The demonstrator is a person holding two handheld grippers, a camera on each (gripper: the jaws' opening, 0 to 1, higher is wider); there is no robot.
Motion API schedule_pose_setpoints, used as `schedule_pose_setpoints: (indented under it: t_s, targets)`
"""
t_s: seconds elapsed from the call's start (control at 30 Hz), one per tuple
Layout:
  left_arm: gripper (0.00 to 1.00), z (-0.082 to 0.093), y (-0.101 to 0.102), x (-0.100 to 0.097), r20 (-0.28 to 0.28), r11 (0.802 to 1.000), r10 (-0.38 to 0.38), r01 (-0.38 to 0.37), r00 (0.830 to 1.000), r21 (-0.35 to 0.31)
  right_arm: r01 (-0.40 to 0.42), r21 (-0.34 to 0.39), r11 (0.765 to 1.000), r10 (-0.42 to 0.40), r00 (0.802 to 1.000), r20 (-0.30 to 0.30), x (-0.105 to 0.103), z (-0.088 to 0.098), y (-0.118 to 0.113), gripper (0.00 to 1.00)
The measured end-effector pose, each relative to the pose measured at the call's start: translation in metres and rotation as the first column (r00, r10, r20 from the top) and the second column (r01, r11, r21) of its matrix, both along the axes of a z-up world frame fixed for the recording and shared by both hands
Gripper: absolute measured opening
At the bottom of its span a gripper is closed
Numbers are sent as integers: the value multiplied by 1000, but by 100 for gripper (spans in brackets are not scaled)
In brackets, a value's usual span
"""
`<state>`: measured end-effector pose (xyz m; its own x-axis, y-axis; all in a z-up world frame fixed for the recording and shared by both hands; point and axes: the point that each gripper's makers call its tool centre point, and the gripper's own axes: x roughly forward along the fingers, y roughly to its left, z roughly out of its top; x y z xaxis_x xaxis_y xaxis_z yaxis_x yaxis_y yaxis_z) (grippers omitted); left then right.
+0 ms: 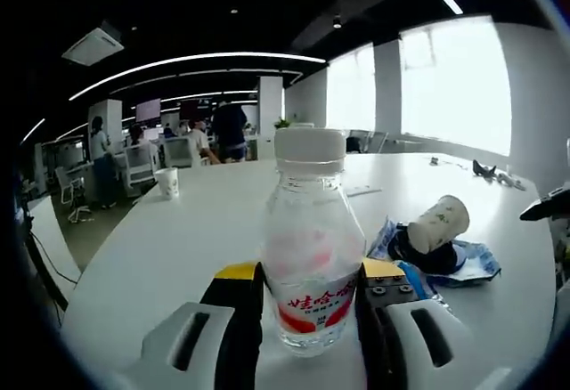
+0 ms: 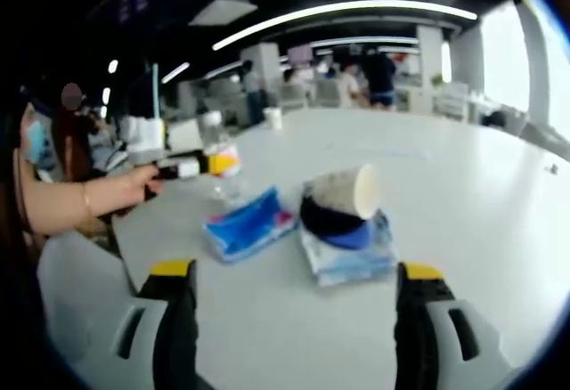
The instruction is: Arrange the tabletop items into an orderly group along one side of the table until the central work area is clear of visible clutter.
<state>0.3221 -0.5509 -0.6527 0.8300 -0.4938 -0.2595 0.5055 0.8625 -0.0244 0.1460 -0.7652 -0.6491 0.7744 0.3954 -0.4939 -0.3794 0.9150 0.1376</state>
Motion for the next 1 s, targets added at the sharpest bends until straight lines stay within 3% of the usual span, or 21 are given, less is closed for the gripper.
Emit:
schedule_pose_setpoints:
  t_s: [0.2,0.33,0.5,0.53,0.63,0.73,0.8,1.0]
  targets:
    - [49,-9,6,2,-14,997,68,-68,998,28,4,-3,1000,-4,1000,1,0,0,-1,90]
    - [52,-6,8,-1,-2,994,103,-103,995,-25,10,-2,1000,-10,1000,1,1,0,-3,90]
    - [52,-8,12,-2,1,987,159,-159,987,-34,11,-3,1000,-11,1000,-1,0,-1,-3,90]
    - [52,-8,14,-1,-8,980,192,-192,981,-61,10,-4,1000,-10,1000,-1,0,-1,-3,90]
    - [49,-7,16,-1,17,973,232,-231,973,-28,13,-1,1000,-13,1000,-2,1,-2,-2,90]
    - [46,-5,6,-3,13,974,224,-223,975,-52,11,-1,1000,-11,1000,-2,1,-3,-1,90]
    - [45,-6,2,-3,26,976,216,-215,976,-27,9,1,1000,-9,1000,-4,1,-3,0,90]
    - [38,-5,8,0,19,968,247,-246,969,-39,9,3,1000,-9,1000,-3,-1,-3,-1,90]
